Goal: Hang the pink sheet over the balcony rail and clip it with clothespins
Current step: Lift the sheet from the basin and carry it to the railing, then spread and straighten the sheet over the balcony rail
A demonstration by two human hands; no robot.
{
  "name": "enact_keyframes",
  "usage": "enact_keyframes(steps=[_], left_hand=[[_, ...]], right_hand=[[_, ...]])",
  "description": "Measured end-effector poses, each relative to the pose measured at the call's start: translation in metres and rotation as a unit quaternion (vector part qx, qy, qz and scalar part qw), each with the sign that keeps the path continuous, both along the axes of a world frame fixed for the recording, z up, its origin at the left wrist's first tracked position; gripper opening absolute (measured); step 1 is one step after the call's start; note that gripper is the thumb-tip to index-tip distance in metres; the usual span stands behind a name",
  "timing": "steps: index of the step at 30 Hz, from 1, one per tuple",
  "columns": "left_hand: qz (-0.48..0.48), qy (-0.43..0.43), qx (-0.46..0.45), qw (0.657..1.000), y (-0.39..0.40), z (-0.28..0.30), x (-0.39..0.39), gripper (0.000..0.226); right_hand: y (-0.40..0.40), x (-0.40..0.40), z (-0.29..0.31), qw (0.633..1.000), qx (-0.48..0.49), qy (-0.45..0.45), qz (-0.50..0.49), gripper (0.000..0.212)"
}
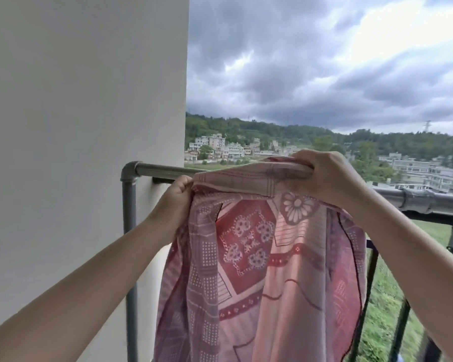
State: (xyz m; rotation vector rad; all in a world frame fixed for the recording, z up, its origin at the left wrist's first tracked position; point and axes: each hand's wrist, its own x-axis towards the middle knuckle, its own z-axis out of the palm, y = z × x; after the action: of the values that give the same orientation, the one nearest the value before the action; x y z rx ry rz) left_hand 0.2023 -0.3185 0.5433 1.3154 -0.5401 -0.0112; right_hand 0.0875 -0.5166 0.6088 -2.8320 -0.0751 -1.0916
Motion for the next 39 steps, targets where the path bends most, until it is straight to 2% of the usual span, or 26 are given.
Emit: enact_keyframes(steps=[2,3,4,5,7,8,9,10,14,16,19,20,21,23,24,25,26,27,28,29,30,32,34,35,38,39], left_hand=[[0.004,-0.003,-0.003,1.000,0.006,0.007,-0.002,0.025],[0.010,-0.051,0.032,0.998,0.012,0.007,-0.002,0.028],[0.000,-0.134,0.098,0.986,0.020,0.004,-0.003,0.035],[-0.022,-0.223,0.186,0.957,0.028,0.001,-0.007,0.048],[-0.021,-0.319,0.395,0.861,0.036,-0.006,-0.017,0.077],[0.022,-0.356,0.488,0.797,0.035,-0.013,-0.018,0.084],[0.086,-0.395,0.553,0.729,0.029,-0.015,-0.018,0.083],[0.142,-0.423,0.573,0.687,0.024,-0.020,-0.020,0.076],[0.212,-0.468,0.444,0.734,0.013,-0.036,-0.018,0.035],[0.243,-0.463,0.450,0.724,0.013,-0.045,-0.014,0.027],[0.299,-0.369,0.568,0.672,0.012,-0.063,-0.013,0.028],[0.283,-0.327,0.578,0.692,0.010,-0.069,-0.012,0.027],[0.246,-0.277,0.551,0.748,0.008,-0.072,-0.012,0.026],[0.099,-0.102,0.367,0.919,0.006,-0.075,-0.016,0.027],[0.021,-0.021,0.259,0.965,0.005,-0.075,-0.015,0.028],[-0.047,0.027,0.177,0.983,0.006,-0.073,-0.015,0.029],[-0.097,0.055,0.114,0.987,0.010,-0.071,-0.015,0.029],[-0.134,0.068,0.068,0.986,0.013,-0.069,-0.016,0.027],[-0.163,0.068,0.031,0.984,0.016,-0.067,-0.017,0.025],[-0.178,0.085,-0.006,0.980,0.020,-0.065,-0.018,0.029],[-0.181,0.103,-0.034,0.978,0.022,-0.062,-0.020,0.036],[-0.159,0.092,-0.038,0.982,0.028,-0.055,-0.031,0.044],[-0.171,0.046,-0.020,0.984,0.033,-0.047,-0.040,0.030],[-0.196,0.028,-0.013,0.980,0.036,-0.042,-0.044,0.025],[-0.206,0.003,0.005,0.979,0.043,-0.035,-0.044,0.033],[-0.196,0.002,0.012,0.981,0.043,-0.035,-0.043,0.027]], right_hand=[[-0.002,-0.008,-0.005,0.995,-0.079,0.057,-0.025,0.069],[-0.002,-0.012,-0.008,0.989,-0.119,0.078,-0.050,0.083],[-0.004,-0.016,-0.011,0.980,-0.155,0.096,-0.076,0.092],[-0.006,-0.019,-0.016,0.972,-0.183,0.110,-0.098,0.096],[-0.012,-0.024,-0.026,0.967,-0.197,0.120,-0.106,0.089],[-0.015,-0.027,-0.031,0.974,-0.179,0.110,-0.089,0.080],[-0.017,-0.030,-0.036,0.981,-0.157,0.095,-0.068,0.070],[-0.019,-0.034,-0.040,0.987,-0.138,0.073,-0.049,0.060],[-0.022,-0.046,-0.055,0.999,-0.033,-0.003,-0.002,0.041],[-0.022,-0.049,-0.065,1.000,0.015,-0.012,0.011,0.037],[-0.023,-0.051,-0.084,0.998,0.063,0.026,0.019,0.031],[-0.023,-0.052,-0.090,0.996,0.073,0.048,0.023,0.030],[-0.021,-0.053,-0.095,0.994,0.077,0.071,0.035,0.029],[-0.016,-0.059,-0.102,0.987,0.075,0.121,0.068,0.027],[-0.012,-0.063,-0.104,0.979,0.078,0.166,0.086,0.027],[-0.008,-0.067,-0.105,0.961,0.083,0.242,0.103,0.026],[-0.004,-0.071,-0.106,0.928,0.087,0.343,0.118,0.028],[0.000,-0.073,-0.108,0.880,0.089,0.449,0.129,0.036],[0.002,-0.073,-0.111,0.831,0.083,0.532,0.141,0.045],[0.003,-0.072,-0.114,0.800,0.073,0.576,0.149,0.049],[0.004,-0.069,-0.117,0.799,0.062,0.580,0.150,0.045],[0.006,-0.056,-0.118,0.859,0.058,0.495,0.118,0.036],[0.009,-0.038,-0.114,0.917,0.073,0.382,0.084,0.035],[0.012,-0.030,-0.111,0.927,0.090,0.354,0.087,0.037],[0.032,-0.013,-0.110,0.898,0.134,0.395,0.145,0.057],[0.040,-0.008,-0.115,0.886,0.130,0.419,0.151,0.060]])
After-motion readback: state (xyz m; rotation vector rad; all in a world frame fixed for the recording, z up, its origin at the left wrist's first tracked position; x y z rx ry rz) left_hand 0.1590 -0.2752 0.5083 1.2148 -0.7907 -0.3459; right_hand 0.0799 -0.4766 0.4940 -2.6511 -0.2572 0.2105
